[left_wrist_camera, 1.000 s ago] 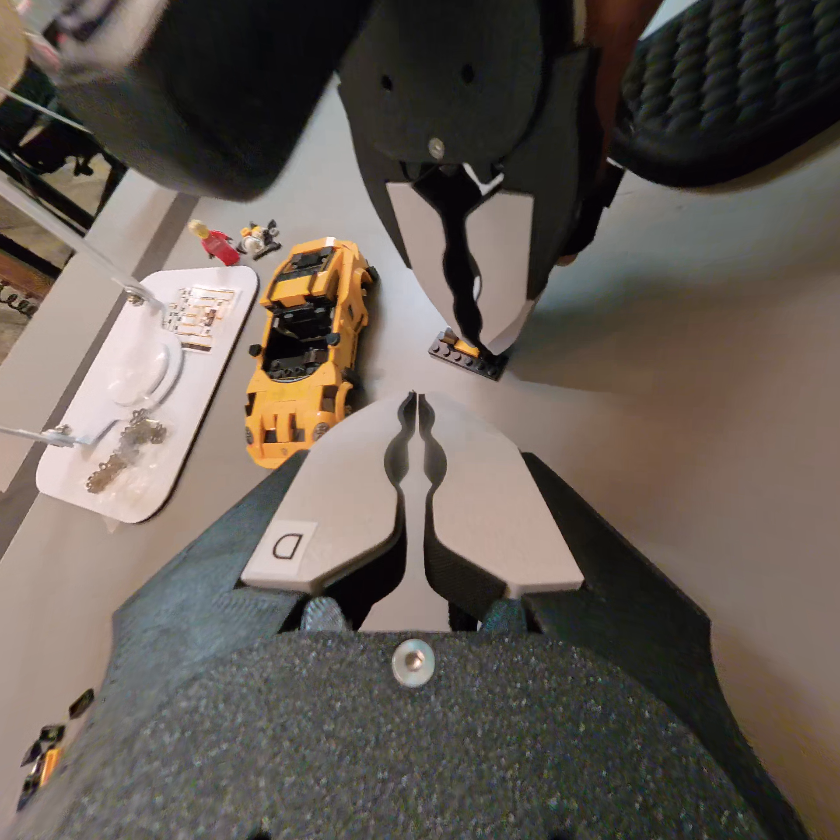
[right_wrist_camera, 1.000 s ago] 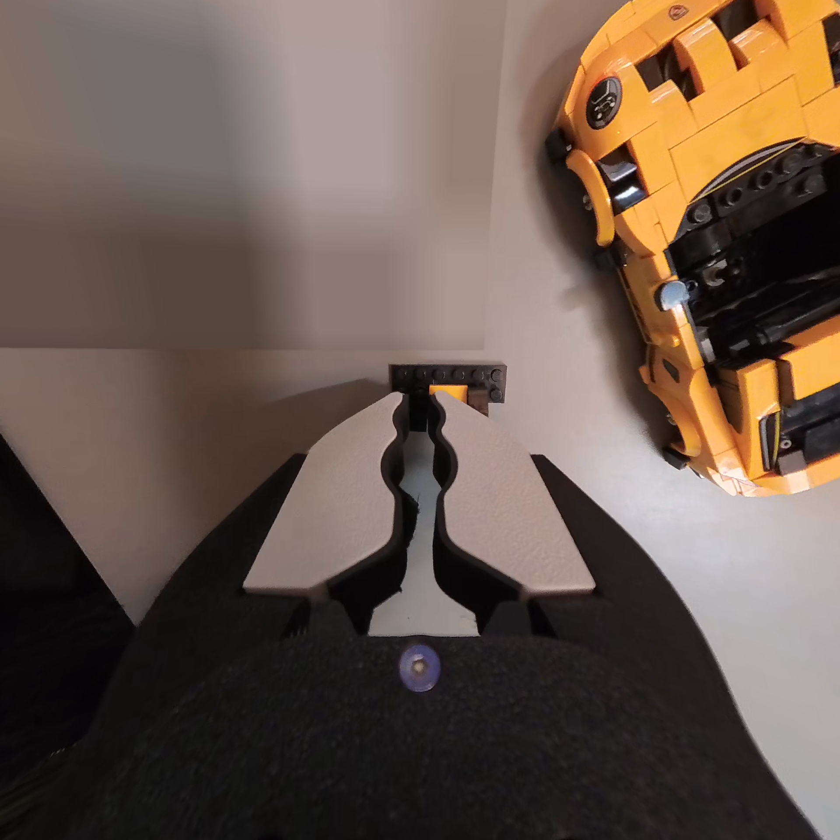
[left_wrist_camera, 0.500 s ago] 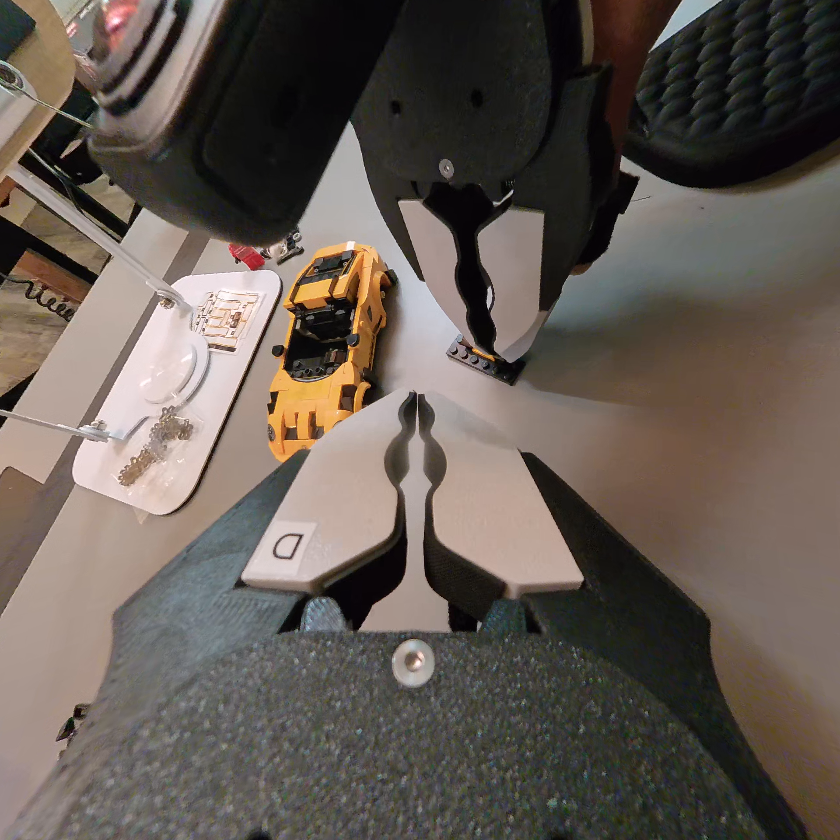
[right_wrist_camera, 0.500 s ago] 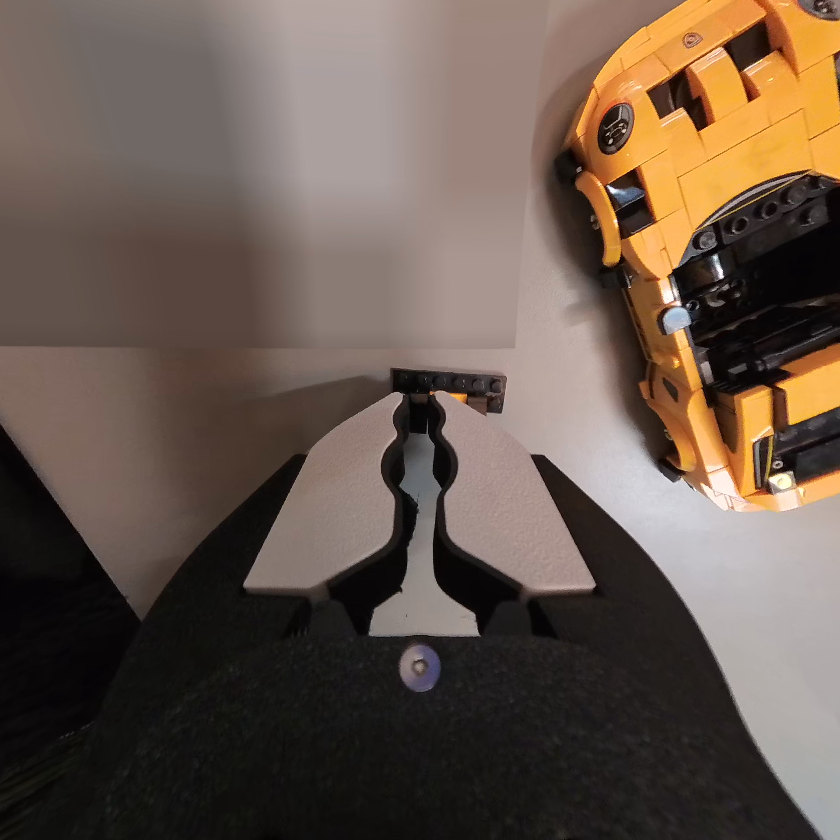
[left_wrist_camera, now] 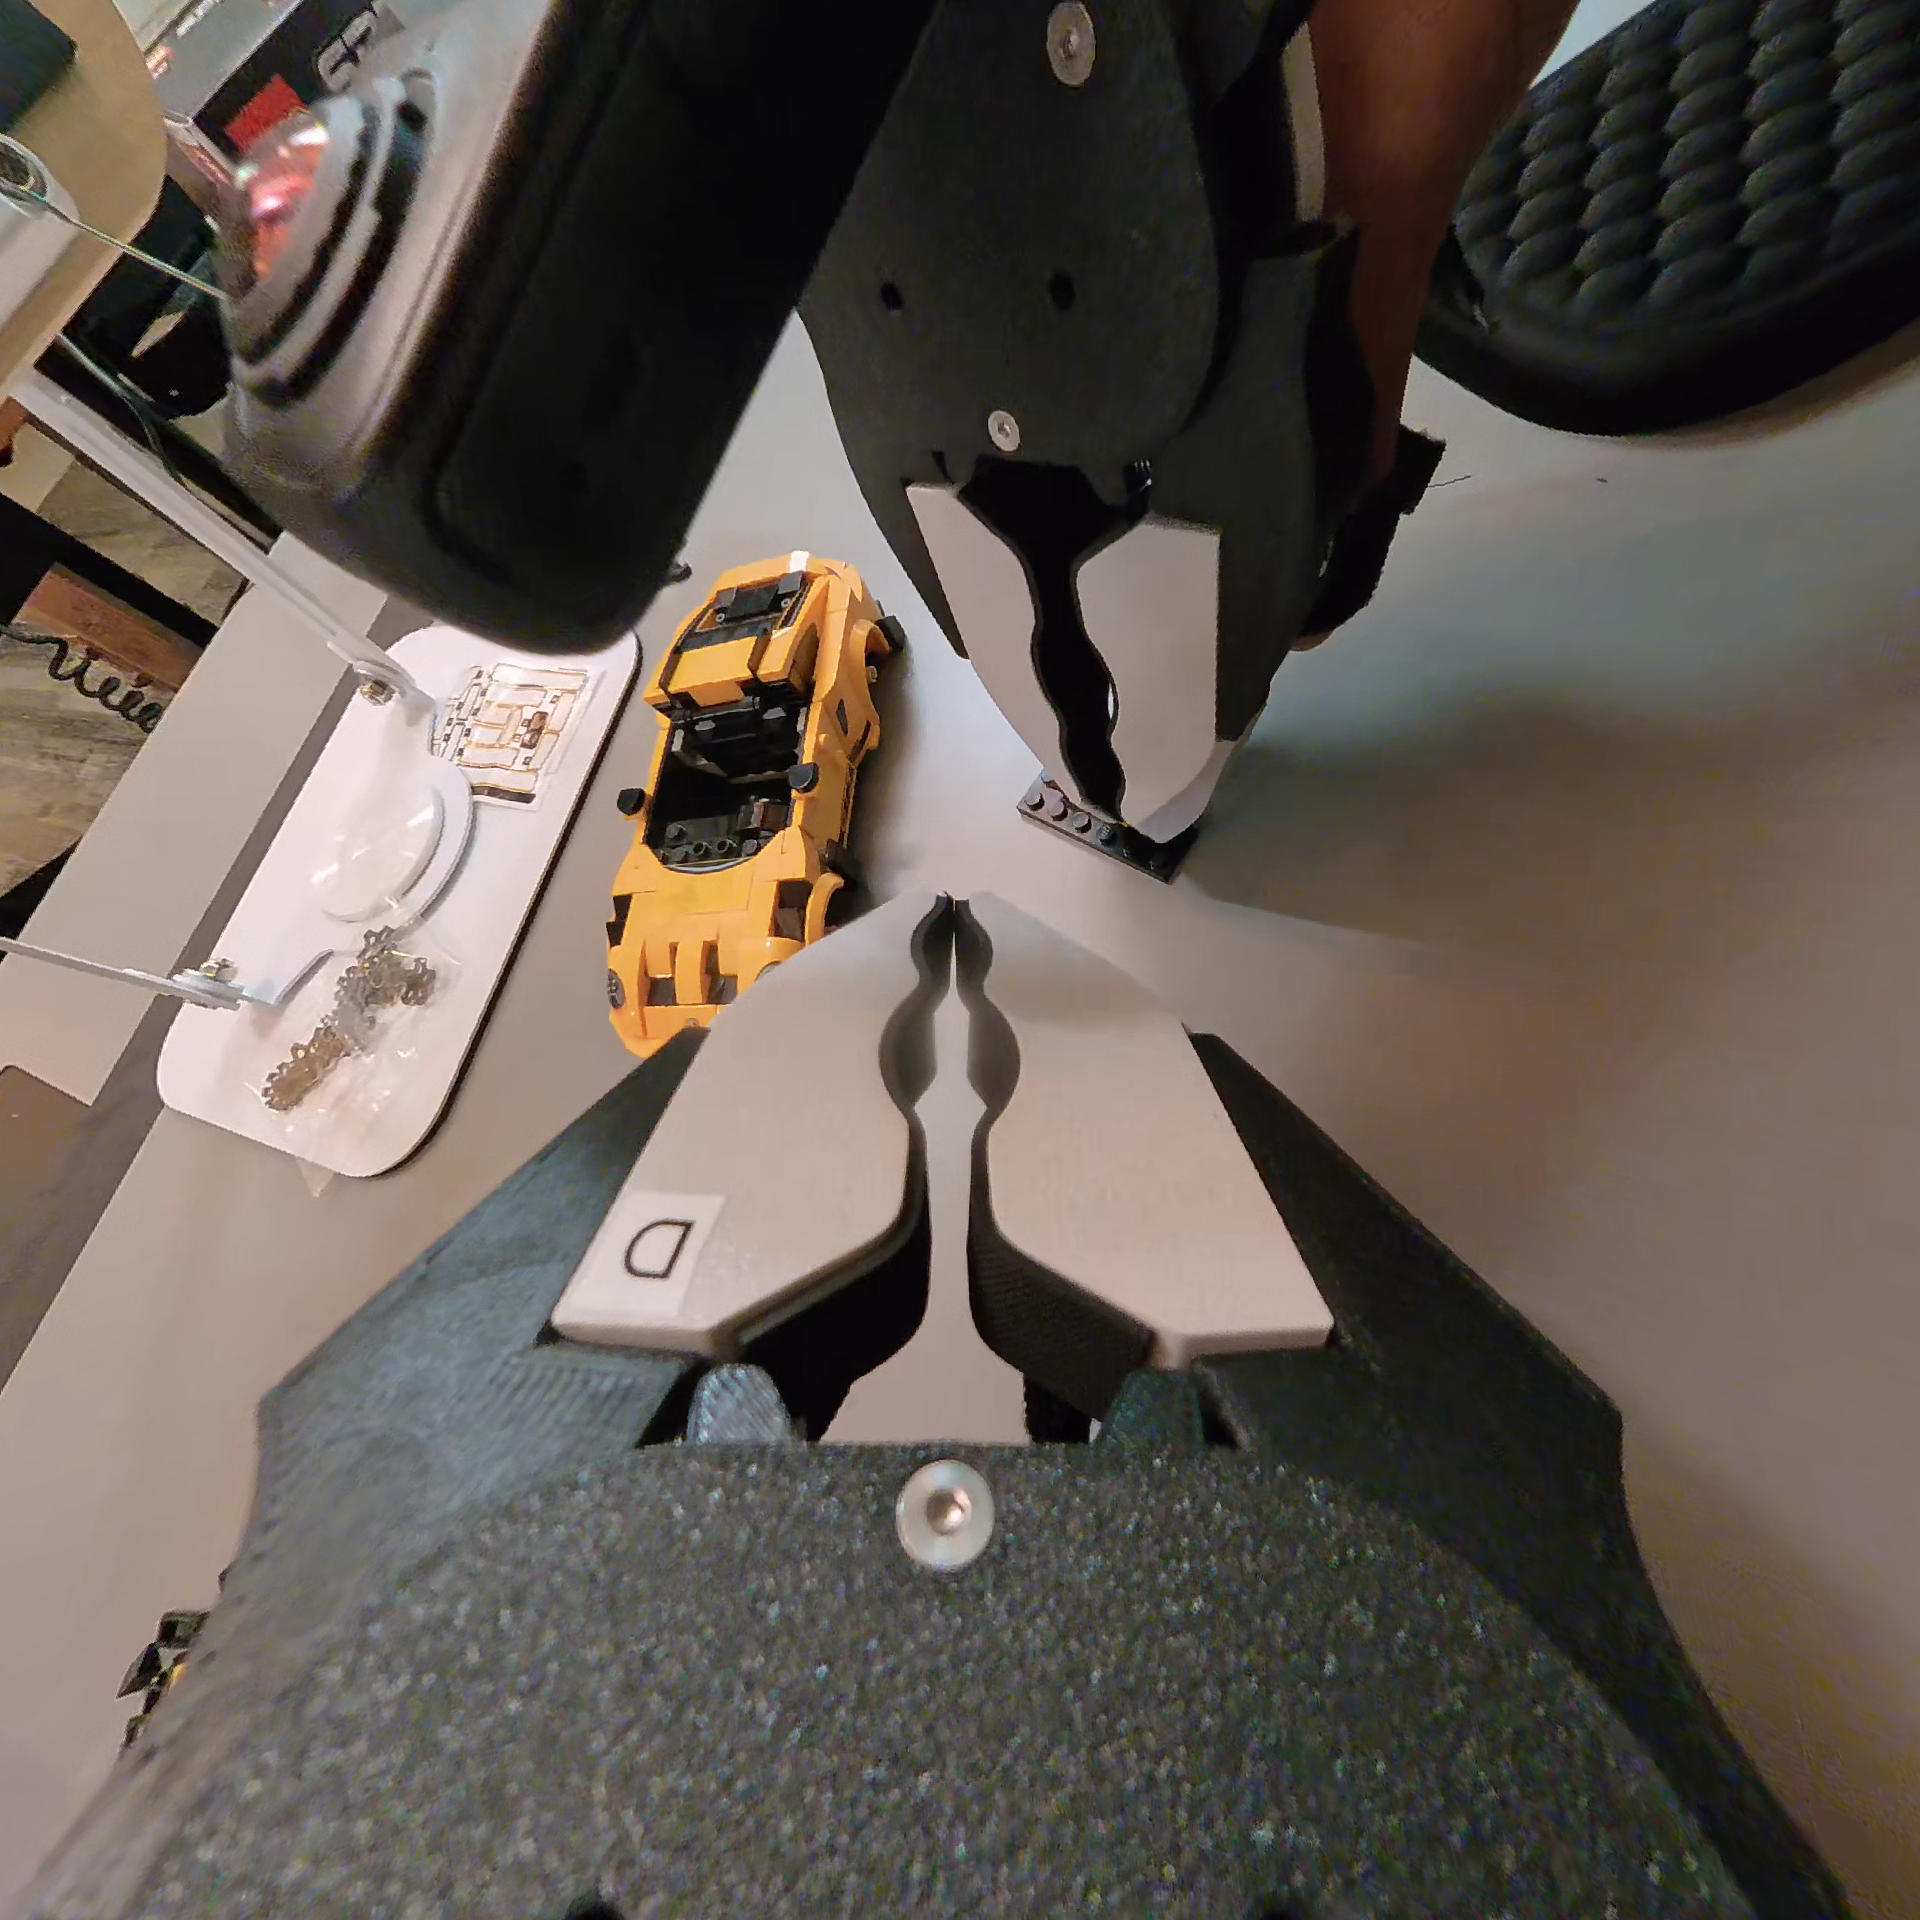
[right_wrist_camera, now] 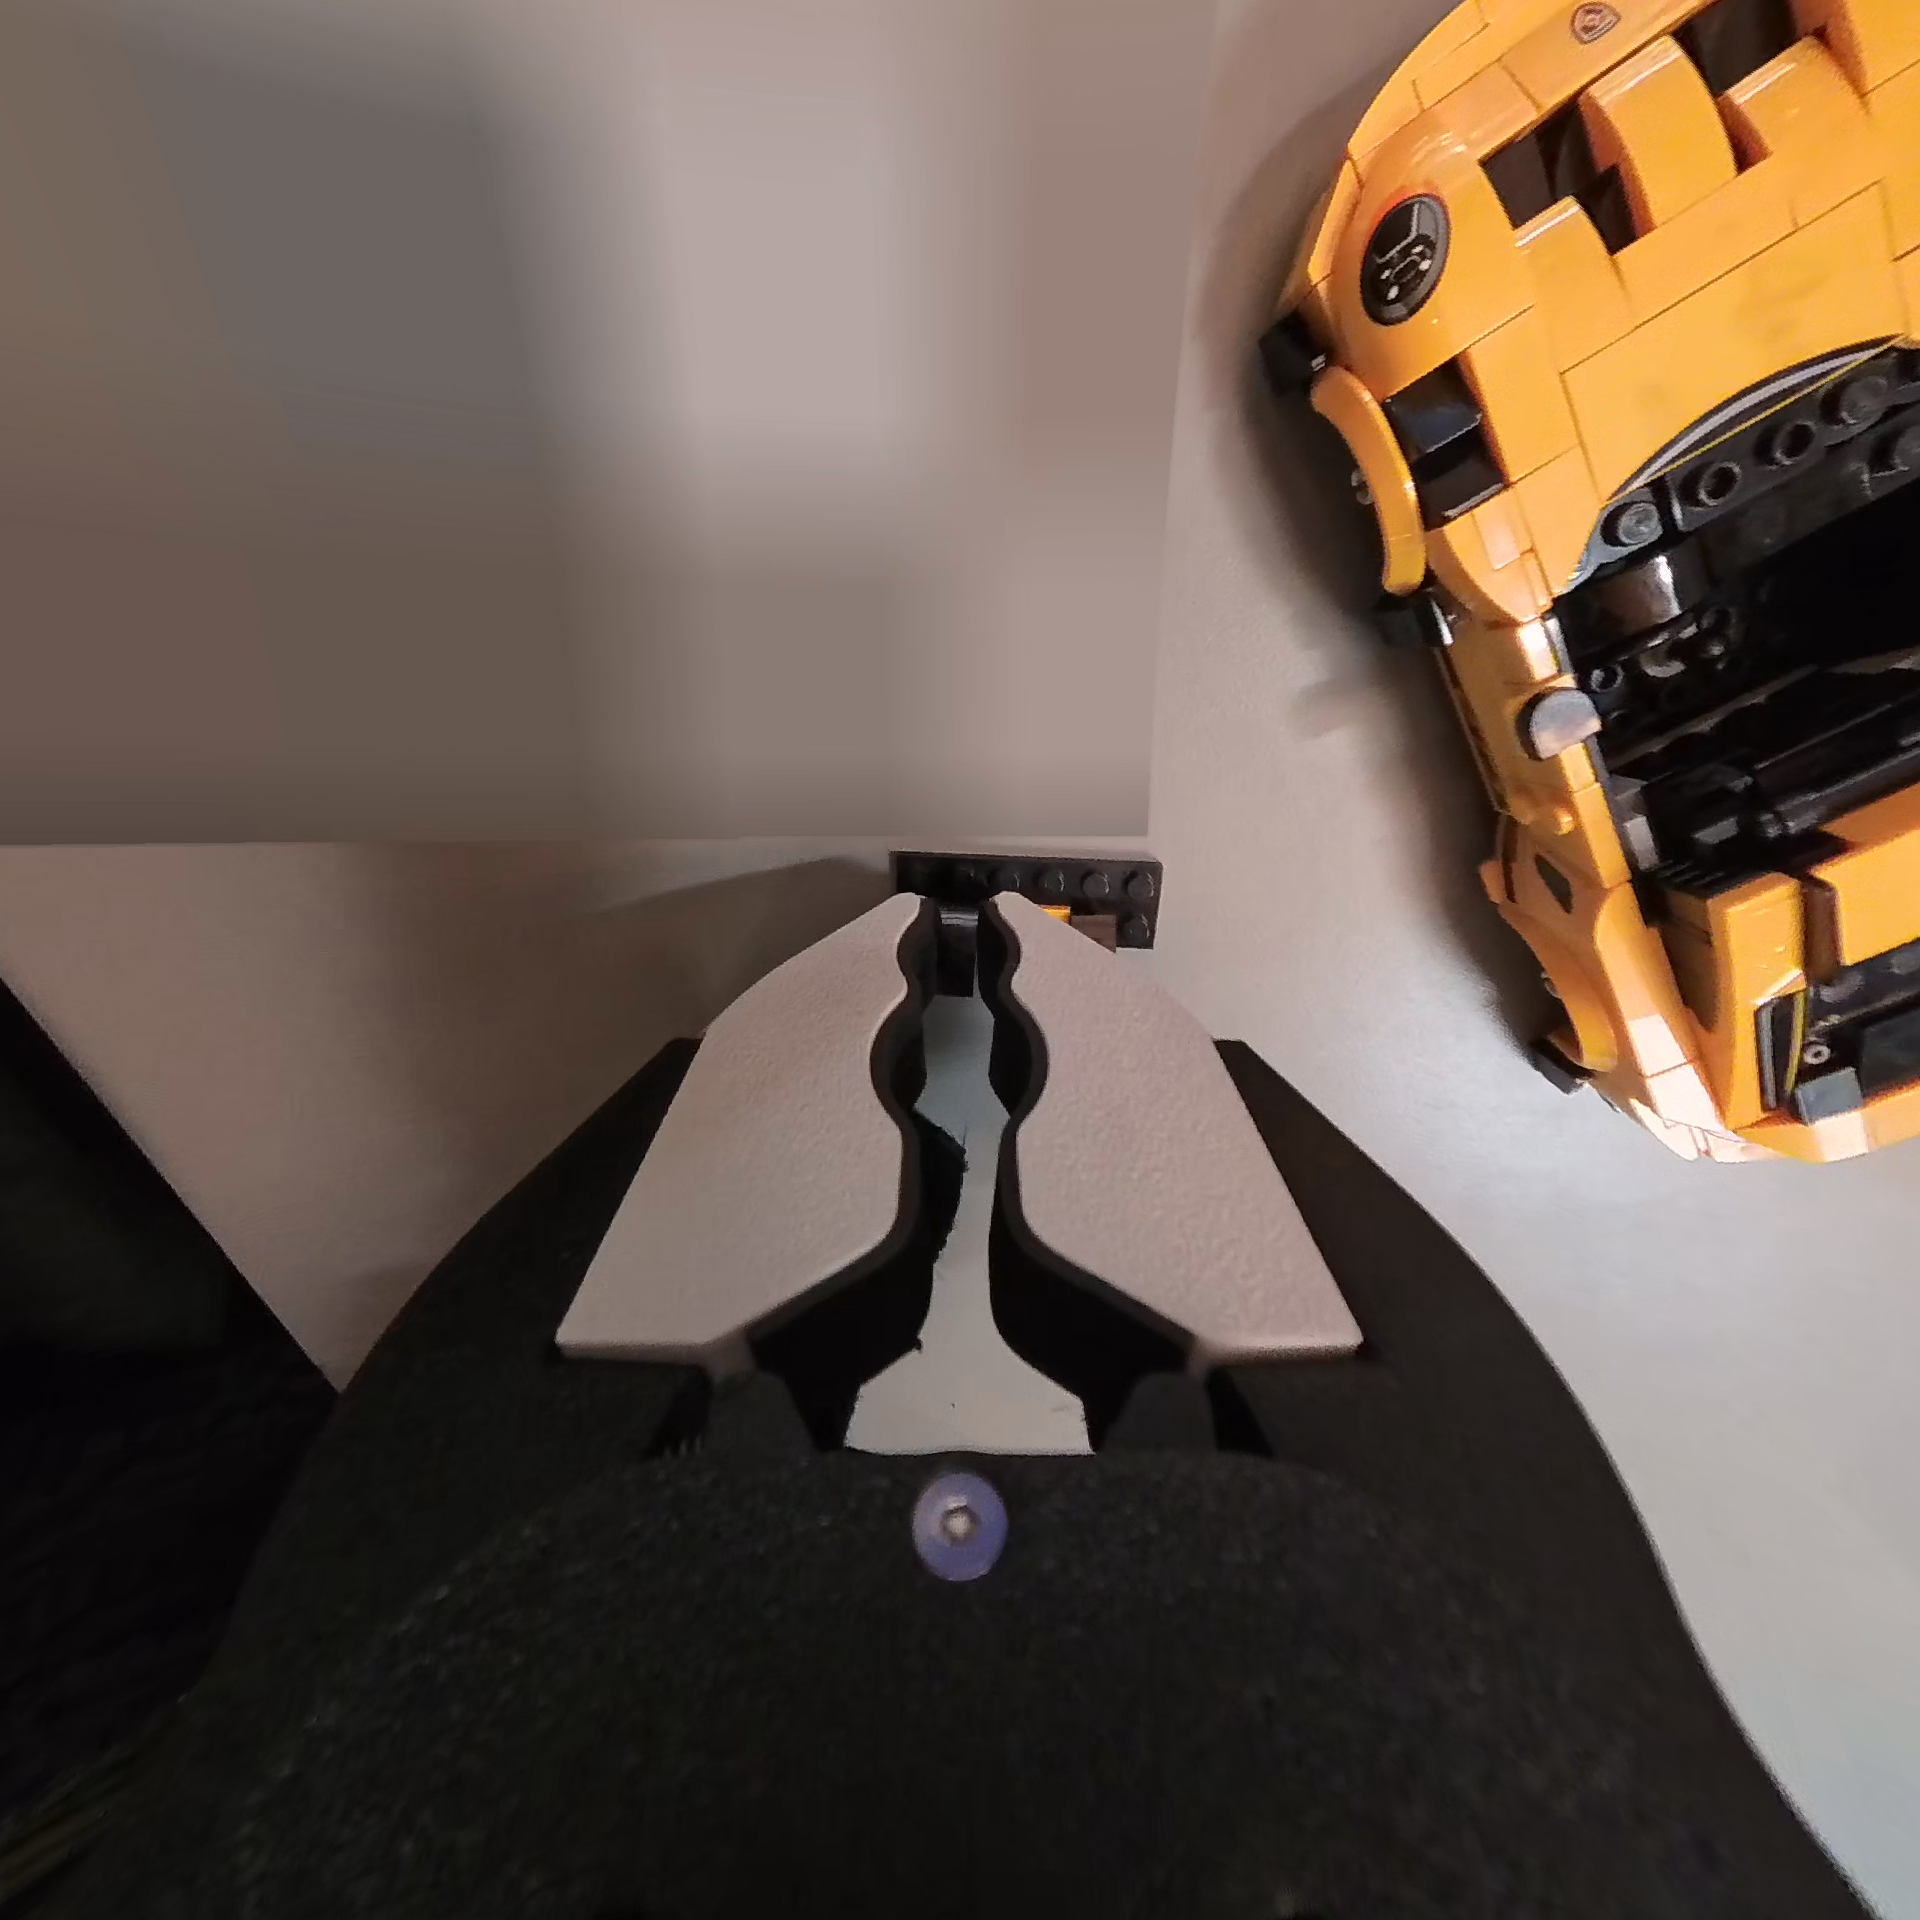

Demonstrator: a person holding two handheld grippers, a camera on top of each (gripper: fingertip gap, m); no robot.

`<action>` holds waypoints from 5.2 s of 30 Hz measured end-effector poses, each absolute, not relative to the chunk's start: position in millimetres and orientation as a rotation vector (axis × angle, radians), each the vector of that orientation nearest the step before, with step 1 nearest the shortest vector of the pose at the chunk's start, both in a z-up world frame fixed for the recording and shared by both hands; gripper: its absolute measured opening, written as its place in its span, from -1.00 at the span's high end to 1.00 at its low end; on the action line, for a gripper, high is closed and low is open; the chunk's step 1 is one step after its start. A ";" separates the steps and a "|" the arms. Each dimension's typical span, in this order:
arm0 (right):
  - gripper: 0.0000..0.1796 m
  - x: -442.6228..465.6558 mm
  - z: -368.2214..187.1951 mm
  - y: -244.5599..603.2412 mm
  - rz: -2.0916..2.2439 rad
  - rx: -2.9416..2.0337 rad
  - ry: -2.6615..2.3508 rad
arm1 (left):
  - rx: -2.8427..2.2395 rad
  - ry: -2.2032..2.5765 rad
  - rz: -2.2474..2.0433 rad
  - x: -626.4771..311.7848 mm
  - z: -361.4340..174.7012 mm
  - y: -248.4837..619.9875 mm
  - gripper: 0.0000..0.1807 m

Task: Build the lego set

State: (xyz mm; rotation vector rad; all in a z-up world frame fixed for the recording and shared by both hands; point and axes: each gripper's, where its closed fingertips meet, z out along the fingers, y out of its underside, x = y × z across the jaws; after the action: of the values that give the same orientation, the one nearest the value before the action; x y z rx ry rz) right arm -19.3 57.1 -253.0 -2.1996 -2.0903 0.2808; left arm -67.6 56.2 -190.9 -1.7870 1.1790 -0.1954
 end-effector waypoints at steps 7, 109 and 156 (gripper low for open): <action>0.92 -19.4 -253.3 57.3 0.243 -2.189 -2.114 | -1.789 1.181 -0.203 -66.2 -191.9 55.5 1.00; 0.73 -5.9 -228.5 66.2 0.410 -2.021 -1.953 | -1.833 1.225 -0.273 -56.8 -208.8 50.3 0.98; 0.91 -15.0 -154.4 -3.2 1.840 -1.914 -1.436 | -1.427 1.266 -0.491 -24.2 -156.8 15.4 0.80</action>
State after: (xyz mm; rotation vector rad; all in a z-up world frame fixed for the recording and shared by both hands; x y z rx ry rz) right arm -15.0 -3.2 -154.4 -1.9136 -1.4359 1.8403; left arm -24.2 15.4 -156.8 -1.4266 1.2658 -0.4912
